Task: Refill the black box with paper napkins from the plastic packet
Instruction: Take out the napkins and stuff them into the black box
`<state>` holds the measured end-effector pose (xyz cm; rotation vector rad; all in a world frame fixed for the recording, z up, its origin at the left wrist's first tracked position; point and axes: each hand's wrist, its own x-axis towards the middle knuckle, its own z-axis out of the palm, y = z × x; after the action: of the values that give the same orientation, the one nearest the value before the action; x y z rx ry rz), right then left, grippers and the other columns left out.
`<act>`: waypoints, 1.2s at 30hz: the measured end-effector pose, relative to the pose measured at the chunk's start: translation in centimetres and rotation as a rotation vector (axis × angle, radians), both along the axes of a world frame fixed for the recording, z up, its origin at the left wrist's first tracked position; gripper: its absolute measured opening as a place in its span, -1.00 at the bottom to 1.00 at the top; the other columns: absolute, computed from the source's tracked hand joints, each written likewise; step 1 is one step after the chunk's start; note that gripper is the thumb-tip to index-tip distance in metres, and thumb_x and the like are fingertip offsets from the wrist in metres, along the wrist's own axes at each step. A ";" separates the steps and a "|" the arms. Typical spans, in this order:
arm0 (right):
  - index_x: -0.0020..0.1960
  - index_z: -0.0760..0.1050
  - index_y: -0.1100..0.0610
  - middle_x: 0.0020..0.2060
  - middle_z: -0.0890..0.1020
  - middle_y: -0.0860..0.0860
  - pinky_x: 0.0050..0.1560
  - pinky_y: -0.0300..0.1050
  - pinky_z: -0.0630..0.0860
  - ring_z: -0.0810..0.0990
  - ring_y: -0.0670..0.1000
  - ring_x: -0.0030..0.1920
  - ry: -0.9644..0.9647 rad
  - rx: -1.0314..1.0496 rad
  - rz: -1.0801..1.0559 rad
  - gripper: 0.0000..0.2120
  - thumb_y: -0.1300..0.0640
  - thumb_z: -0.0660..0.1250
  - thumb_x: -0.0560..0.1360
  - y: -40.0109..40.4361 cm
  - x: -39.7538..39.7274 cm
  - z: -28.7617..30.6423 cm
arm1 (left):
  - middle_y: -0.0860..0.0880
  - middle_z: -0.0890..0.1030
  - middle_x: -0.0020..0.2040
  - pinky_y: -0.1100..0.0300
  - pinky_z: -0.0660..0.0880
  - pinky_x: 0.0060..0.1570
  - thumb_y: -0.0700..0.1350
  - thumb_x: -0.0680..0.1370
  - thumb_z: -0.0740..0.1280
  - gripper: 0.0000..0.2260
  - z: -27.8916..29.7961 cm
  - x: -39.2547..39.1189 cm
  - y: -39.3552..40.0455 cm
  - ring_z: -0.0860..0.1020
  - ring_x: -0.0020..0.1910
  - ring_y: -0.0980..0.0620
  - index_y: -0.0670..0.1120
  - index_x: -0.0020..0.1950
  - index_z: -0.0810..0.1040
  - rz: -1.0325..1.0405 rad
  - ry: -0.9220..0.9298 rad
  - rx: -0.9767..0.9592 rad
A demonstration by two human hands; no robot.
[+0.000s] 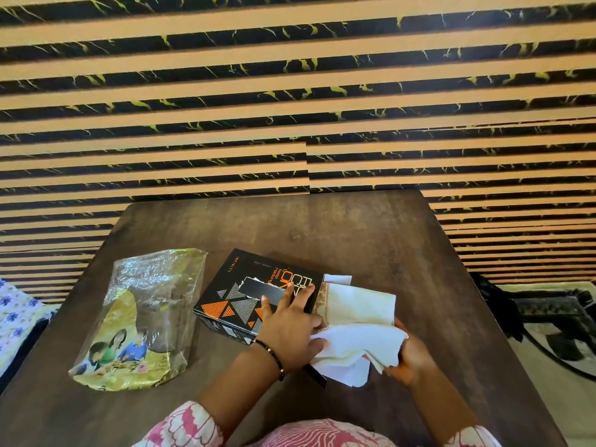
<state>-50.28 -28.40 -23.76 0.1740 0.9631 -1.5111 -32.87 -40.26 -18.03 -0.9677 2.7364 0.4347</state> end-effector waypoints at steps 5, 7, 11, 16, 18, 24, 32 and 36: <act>0.06 0.52 0.15 -0.21 0.68 0.17 -0.40 -0.07 0.62 0.59 0.14 -0.17 -0.013 0.013 -0.086 -0.79 0.08 0.18 0.57 -0.5 0.9 -0.6 | 0.02 0.26 0.45 -0.03 0.09 0.39 0.21 0.48 -0.01 -0.54 -1.4 1.5 -1.2 0.27 0.40 -0.01 0.05 0.29 0.32 0.090 0.355 -0.124; 0.23 0.46 0.14 0.00 0.62 0.16 -0.41 -0.10 0.62 0.62 0.11 -0.18 -0.001 -0.040 -0.126 -0.70 0.05 0.16 0.57 -0.7 1.8 -1.2 | -0.01 0.23 0.48 0.04 -0.08 0.46 0.19 0.49 -0.11 -0.44 -2.6 2.2 -1.5 0.17 0.46 0.01 -0.01 0.42 0.21 0.160 0.404 -0.130; 0.37 0.33 0.13 0.14 0.56 0.17 -0.32 -0.08 0.63 0.69 0.09 -0.16 0.075 -0.062 -0.162 -0.31 -0.02 0.47 0.32 -0.6 2.3 -2.4 | 0.04 0.08 0.52 0.07 -0.27 0.47 0.18 0.46 -0.26 -0.37 -3.5 2.3 -1.3 -0.03 0.51 0.05 -0.01 0.49 0.09 0.180 0.383 -0.123; 0.39 0.30 0.14 0.22 0.50 0.24 -0.28 -0.03 0.63 0.69 0.14 -0.12 0.144 -0.129 -0.082 -0.03 0.01 0.63 0.06 0.0 2.2 -3.1 | 0.00 0.28 0.47 0.05 -0.07 0.47 0.23 0.41 -0.25 -0.32 -2.5 1.6 -1.7 0.15 0.47 0.02 0.03 0.46 0.17 0.273 0.363 -0.088; 0.38 0.31 0.17 0.19 0.53 0.25 -0.29 0.00 0.64 0.69 0.16 -0.11 0.193 -0.133 -0.087 -0.15 0.12 0.54 0.14 0.2 2.1 -3.0 | 0.00 0.32 0.43 0.02 0.02 0.45 0.29 0.41 -0.10 -0.32 -2.1 1.5 -2.1 0.22 0.42 -0.01 0.02 0.46 0.13 0.275 0.272 -0.124; 0.23 0.44 0.15 -0.05 0.65 0.16 -0.37 -0.06 0.62 0.69 0.11 -0.23 0.081 -0.158 -0.131 -0.41 0.11 0.54 0.25 -0.2 2.2 -1.7 | -0.05 0.31 0.41 -0.01 0.13 0.41 0.22 0.42 0.25 -0.27 -1.0 0.6 -2.6 0.24 0.39 -0.07 -0.02 0.47 0.03 0.225 0.069 -0.157; 0.13 0.52 0.12 -0.24 0.70 0.14 -0.29 -0.04 0.65 0.68 0.12 -0.22 -0.031 0.018 -0.168 -0.78 0.07 0.24 0.53 -1.0 1.8 -1.2 | -0.08 0.52 0.22 0.07 0.26 0.23 0.24 0.44 0.21 -0.37 0.0 0.6 -2.6 0.39 0.20 -0.09 -0.08 0.40 0.22 0.171 0.050 -0.197; 0.02 0.52 0.10 -0.29 0.69 0.09 -0.41 -0.14 0.62 0.57 0.11 -0.15 0.079 0.029 -0.174 -0.83 0.07 0.19 0.57 -0.9 2.2 -0.7 | -0.07 0.52 0.23 0.06 0.25 0.23 0.24 0.44 0.21 -0.38 0.0 0.5 -2.2 0.39 0.20 -0.10 -0.08 0.39 0.23 0.176 0.052 -0.200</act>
<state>-48.05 -29.32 -24.41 0.2249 1.0546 -1.6739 -32.35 -42.49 -18.00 -1.2710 2.7932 0.2190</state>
